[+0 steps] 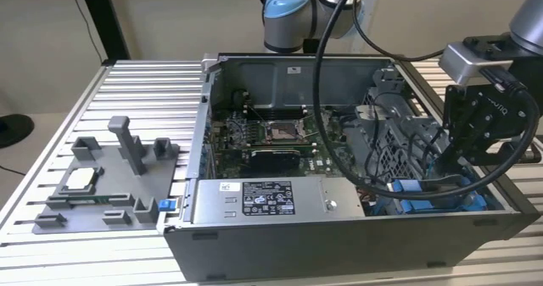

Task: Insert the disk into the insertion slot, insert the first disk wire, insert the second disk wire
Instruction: 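Insert the first disk wire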

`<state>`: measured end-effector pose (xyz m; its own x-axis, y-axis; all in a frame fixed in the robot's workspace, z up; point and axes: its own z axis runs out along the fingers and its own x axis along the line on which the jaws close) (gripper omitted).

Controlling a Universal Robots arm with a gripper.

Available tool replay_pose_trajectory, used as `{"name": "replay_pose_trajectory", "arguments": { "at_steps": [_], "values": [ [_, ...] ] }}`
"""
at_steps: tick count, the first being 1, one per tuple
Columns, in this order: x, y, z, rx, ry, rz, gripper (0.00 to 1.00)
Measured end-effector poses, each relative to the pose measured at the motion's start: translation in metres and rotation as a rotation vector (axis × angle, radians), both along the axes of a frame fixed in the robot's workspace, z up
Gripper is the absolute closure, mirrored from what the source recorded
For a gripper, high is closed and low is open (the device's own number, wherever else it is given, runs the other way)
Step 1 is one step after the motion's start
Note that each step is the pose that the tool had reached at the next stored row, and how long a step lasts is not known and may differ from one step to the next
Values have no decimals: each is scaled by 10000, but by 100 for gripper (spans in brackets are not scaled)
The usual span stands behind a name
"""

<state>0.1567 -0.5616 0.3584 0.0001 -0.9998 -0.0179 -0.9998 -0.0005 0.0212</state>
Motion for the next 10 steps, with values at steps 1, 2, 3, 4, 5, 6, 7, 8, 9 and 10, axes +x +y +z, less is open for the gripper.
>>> {"name": "replay_pose_trajectory", "arguments": {
  "at_steps": [1,2,3,4,5,6,7,8,9,10],
  "values": [
    [28,0,-11,0,3,1,100],
    [41,0,-26,-1,3,1,100],
    [46,0,-39,-3,4,1,100],
    [46,0,-48,-9,4,0,100],
    [46,0,-55,-28,4,-8,100],
    [46,0,-63,-53,4,-11,100],
    [47,0,-69,-79,4,-10,100],
    [47,0,-75,-90,3,-10,100],
    [47,0,-77,-95,3,-10,100],
    [47,0,-78,-100,4,-10,100]
  ]
}}
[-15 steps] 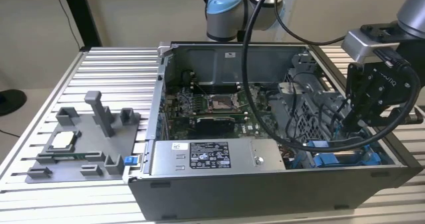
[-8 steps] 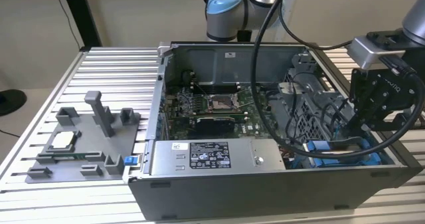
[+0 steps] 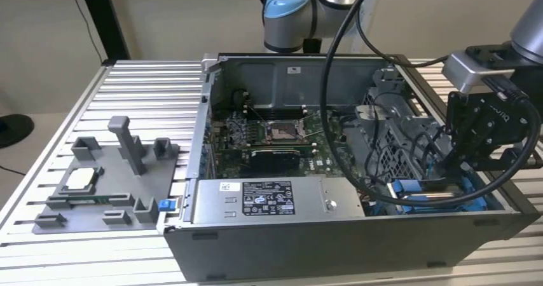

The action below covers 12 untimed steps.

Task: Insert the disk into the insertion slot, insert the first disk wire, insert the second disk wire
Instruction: 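Insert the first disk wire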

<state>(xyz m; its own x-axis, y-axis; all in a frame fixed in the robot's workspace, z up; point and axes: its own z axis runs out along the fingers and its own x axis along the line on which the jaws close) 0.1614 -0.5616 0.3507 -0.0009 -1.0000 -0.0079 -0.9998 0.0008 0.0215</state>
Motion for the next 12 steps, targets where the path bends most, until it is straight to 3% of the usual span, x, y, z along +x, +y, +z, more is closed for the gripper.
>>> {"name": "replay_pose_trajectory", "arguments": {
  "at_steps": [12],
  "values": [
    [0,-16,-29,-20,0,-326,100]
  ]
}}
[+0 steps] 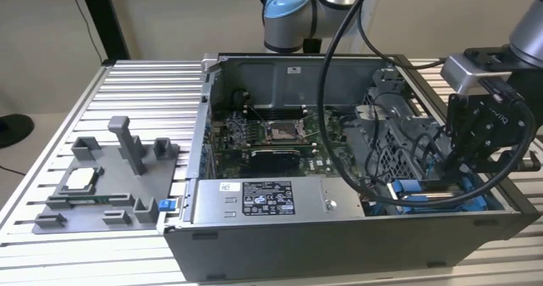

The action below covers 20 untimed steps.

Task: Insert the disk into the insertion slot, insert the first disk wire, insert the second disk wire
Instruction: 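Insert the first disk wire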

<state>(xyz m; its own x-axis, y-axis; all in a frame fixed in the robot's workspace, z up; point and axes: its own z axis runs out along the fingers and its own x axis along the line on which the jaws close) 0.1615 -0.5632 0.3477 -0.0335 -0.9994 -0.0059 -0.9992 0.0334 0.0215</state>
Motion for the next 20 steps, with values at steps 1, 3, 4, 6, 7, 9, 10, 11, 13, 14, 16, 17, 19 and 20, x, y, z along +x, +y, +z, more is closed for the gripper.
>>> {"name": "replay_pose_trajectory", "arguments": {
  "at_steps": [1,3,4,6,7,9,10,11,13,14,16,17,19,20],
  "values": [
    [0,-5,-3,1,0,-38,100],
    [0,-13,-10,0,0,-114,100],
    [0,-13,-16,2,0,-156,100],
    [0,-14,-24,-2,0,-240,100],
    [0,-14,-29,-1,0,-274,100],
    [0,-14,-33,-2,0,-323,100],
    [0,-14,-38,-1,0,-346,100],
    [0,-14,-41,-1,0,-369,100],
    [0,-15,-45,-1,0,-421,100],
    [0,-15,-48,0,0,-446,100],
    [1,-15,-52,-2,0,-472,100],
    [1,-15,-55,-1,0,-480,100],
    [2,-15,-58,-2,0,-491,100],
    [3,-15,-59,-1,0,-494,100]
  ]
}}
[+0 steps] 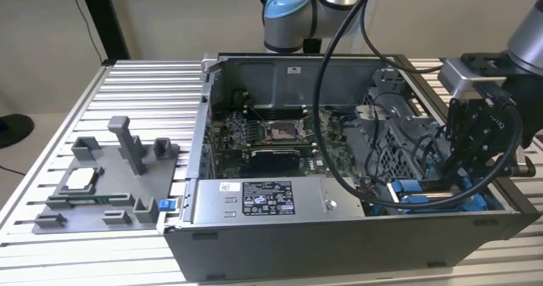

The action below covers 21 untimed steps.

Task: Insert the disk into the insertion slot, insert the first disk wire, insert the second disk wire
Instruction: 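Insert the first disk wire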

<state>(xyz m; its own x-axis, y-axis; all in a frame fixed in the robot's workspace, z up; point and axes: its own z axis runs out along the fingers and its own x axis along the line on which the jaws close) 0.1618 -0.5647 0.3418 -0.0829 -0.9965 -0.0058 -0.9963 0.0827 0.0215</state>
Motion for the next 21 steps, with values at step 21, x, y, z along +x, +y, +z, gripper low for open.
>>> {"name": "replay_pose_trajectory", "arguments": {
  "at_steps": [21],
  "values": [
    [1,0,-94,0,0,-1,100]
  ]
}}
